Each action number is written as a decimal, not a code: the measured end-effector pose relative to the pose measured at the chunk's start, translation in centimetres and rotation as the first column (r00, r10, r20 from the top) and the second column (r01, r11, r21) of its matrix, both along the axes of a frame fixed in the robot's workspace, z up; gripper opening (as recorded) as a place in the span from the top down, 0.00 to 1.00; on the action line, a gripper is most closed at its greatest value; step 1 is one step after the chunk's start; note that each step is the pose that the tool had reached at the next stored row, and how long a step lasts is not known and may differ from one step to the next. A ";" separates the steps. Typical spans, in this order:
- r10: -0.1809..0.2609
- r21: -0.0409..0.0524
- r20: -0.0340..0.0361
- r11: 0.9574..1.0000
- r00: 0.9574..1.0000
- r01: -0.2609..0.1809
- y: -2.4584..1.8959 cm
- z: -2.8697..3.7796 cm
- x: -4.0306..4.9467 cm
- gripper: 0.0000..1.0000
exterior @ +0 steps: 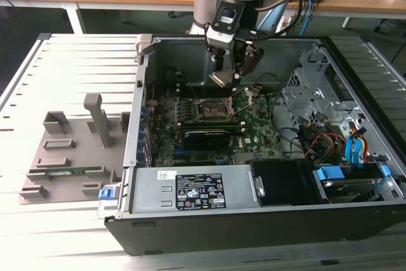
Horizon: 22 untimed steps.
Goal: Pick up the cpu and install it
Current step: 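Place the cpu into insertion slot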
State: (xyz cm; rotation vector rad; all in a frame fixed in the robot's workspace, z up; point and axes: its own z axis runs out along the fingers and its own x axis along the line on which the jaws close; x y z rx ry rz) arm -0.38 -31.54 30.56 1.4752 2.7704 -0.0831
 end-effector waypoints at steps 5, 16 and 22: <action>-0.049 -0.004 0.000 0.999 0.999 0.049 0.00 0.00 0.00 0.45; -0.143 -0.009 0.001 0.990 0.990 0.143 0.00 0.00 0.00 0.45; -0.189 -0.011 0.001 0.982 0.982 0.189 0.00 0.00 0.00 0.45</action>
